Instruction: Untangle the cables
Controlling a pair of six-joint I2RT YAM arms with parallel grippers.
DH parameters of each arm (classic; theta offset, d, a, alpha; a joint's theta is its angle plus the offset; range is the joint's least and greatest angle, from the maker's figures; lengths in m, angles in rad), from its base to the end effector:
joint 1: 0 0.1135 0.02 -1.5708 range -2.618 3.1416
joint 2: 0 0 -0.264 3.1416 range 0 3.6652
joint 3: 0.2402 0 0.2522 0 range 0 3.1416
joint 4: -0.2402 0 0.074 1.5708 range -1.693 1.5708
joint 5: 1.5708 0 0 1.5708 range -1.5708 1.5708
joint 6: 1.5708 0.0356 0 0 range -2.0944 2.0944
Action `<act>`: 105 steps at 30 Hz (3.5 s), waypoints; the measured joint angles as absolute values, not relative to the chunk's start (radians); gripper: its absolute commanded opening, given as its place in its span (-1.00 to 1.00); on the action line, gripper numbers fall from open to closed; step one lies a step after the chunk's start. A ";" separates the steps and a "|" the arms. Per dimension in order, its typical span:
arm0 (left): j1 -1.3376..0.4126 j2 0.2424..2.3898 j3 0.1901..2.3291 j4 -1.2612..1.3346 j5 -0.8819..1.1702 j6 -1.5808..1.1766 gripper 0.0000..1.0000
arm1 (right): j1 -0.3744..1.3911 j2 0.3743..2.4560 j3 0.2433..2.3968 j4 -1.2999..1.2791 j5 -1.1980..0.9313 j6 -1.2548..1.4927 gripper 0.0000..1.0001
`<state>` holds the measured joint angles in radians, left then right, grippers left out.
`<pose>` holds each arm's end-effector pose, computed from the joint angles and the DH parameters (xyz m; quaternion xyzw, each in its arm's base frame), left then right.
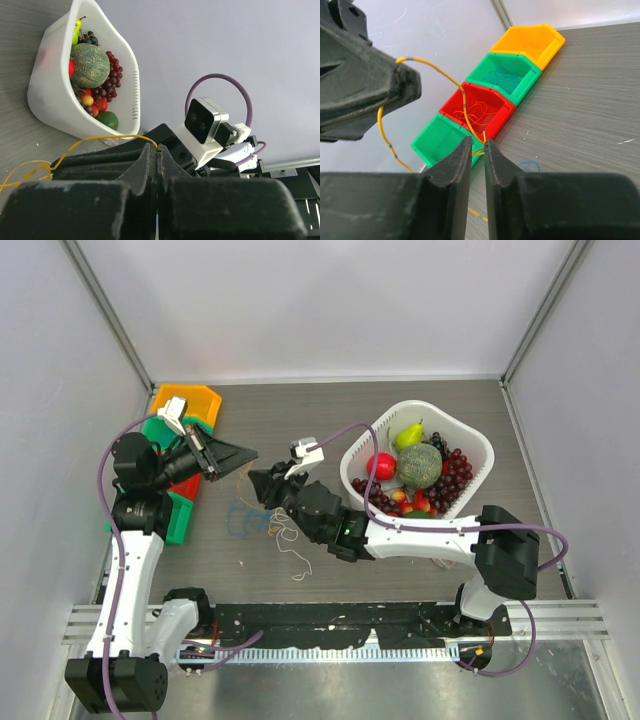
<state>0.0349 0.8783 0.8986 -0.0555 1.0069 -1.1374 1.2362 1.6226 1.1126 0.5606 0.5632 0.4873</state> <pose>0.1890 -0.0235 0.3784 -0.0694 0.7103 -0.6143 0.3365 0.1430 0.3534 0.3152 -0.0546 0.6897 0.4038 0.5986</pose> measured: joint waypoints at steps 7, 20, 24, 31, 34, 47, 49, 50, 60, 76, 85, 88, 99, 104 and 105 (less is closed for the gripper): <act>0.035 0.878 0.897 -0.056 1.007 -1.145 -1.00 | 1.236 1.630 1.119 0.561 0.605 0.458 -0.99; 0.035 0.874 0.860 -0.007 1.007 -1.163 -1.00 | 1.067 1.356 0.965 0.410 0.159 0.424 0.21; 0.035 0.874 0.833 0.042 1.007 -1.196 -1.00 | 1.011 1.352 0.961 0.414 0.029 0.443 0.31; 0.035 0.875 0.827 0.098 1.015 -1.231 -1.00 | 1.019 1.468 0.967 0.428 -0.060 0.442 0.30; 0.035 0.874 0.826 0.115 1.018 -1.240 -1.00 | 1.019 1.522 0.999 0.426 -0.054 0.425 0.24; 0.035 0.844 0.793 0.114 1.036 -1.213 -1.00 | 1.000 1.524 0.993 0.524 0.053 0.287 -0.98; 0.035 0.833 0.793 0.065 1.034 -1.158 -0.94 | 0.981 1.502 0.985 0.499 0.000 0.241 -0.99; 0.035 0.828 0.791 0.042 1.034 -1.127 -0.76 | 0.968 1.492 0.986 0.483 -0.030 0.212 -0.99; 0.023 0.833 0.930 -0.511 0.770 -0.583 0.41 | 0.899 1.464 1.177 -0.017 -0.416 -0.136 -0.99; -0.295 0.981 0.931 -0.409 0.897 -0.564 0.41 | 0.901 1.442 1.245 -0.410 -0.488 -0.345 -0.99; -0.352 1.060 0.931 -0.439 0.877 -0.515 -0.25 | 0.901 1.434 1.255 -0.418 -0.501 -0.354 -0.99; -0.367 1.071 0.931 -0.441 0.885 -0.510 -0.62 | 0.900 1.430 1.255 -0.417 -0.503 -0.353 -0.99; -0.373 1.011 0.931 -0.453 0.901 -0.472 -1.00 | 0.884 1.336 1.159 -0.264 -0.378 -0.142 0.26; -0.373 0.990 0.931 -0.452 0.892 -0.472 -1.00 | 0.834 1.195 1.063 -0.186 -0.269 0.115 0.03; -0.373 0.985 0.931 -0.451 0.889 -0.472 -1.00 | 0.827 1.179 1.063 -0.175 -0.257 0.174 0.00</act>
